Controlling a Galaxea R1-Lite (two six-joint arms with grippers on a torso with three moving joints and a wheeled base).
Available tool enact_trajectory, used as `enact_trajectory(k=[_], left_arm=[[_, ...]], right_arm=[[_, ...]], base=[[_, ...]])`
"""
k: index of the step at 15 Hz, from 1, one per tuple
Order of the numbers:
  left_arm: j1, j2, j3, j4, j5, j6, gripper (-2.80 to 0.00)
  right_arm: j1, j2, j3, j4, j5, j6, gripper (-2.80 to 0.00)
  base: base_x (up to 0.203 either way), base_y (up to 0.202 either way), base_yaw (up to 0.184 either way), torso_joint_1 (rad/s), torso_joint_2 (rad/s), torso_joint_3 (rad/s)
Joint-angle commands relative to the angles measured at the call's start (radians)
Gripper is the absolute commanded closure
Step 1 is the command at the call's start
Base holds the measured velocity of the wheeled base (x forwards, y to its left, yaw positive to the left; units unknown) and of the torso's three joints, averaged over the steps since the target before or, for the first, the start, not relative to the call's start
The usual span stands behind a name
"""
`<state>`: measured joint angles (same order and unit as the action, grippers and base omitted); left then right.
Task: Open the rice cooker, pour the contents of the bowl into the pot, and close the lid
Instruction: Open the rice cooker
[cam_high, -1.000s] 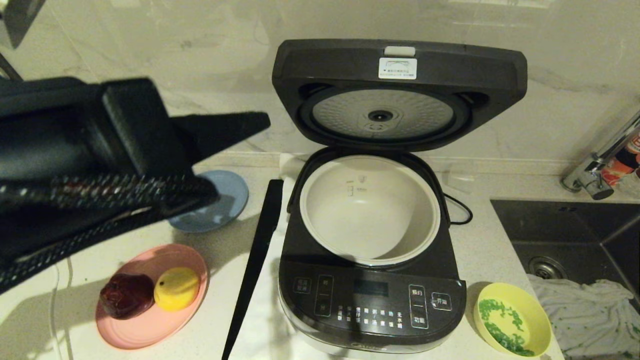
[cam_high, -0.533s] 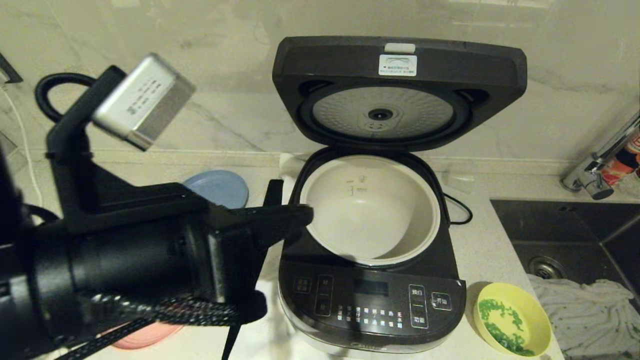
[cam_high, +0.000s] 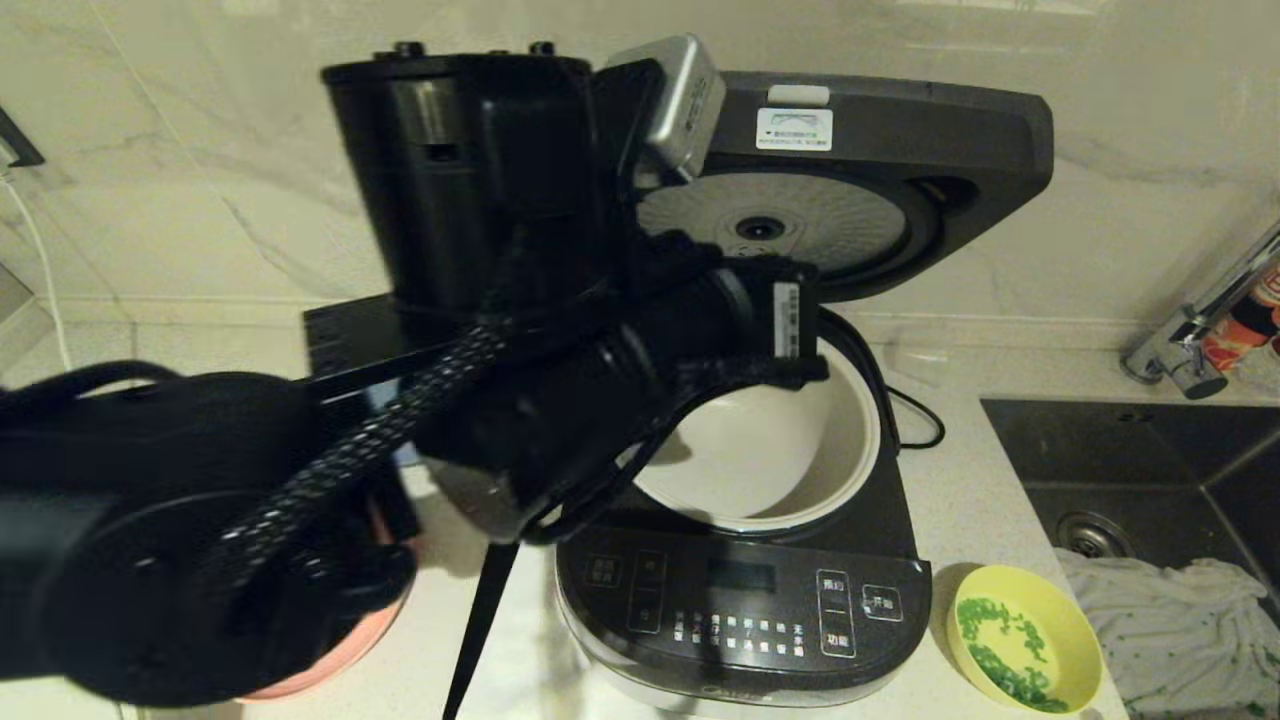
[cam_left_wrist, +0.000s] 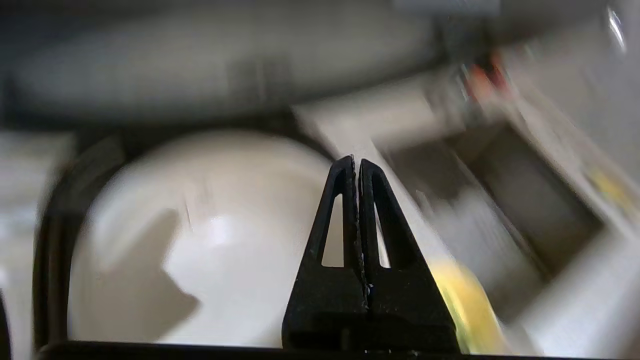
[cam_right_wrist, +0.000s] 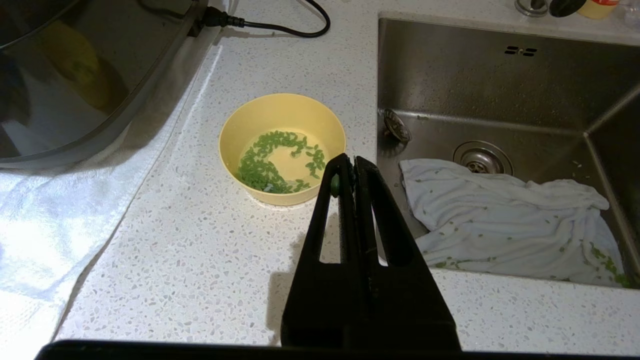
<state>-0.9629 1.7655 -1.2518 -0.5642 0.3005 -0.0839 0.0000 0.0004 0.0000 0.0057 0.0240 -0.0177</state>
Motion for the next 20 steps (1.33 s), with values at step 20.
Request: enact_trajectory(k=[20], left_arm=[[0.116,0.272,-0.396,-0.228,0.143,0.247,0.0]], right_arm=[[0.0,0.0,0.0,0.0,0.001,-0.001,0.0]], base=[[0.0,0.0,0.0,0.0,0.0,0.0]])
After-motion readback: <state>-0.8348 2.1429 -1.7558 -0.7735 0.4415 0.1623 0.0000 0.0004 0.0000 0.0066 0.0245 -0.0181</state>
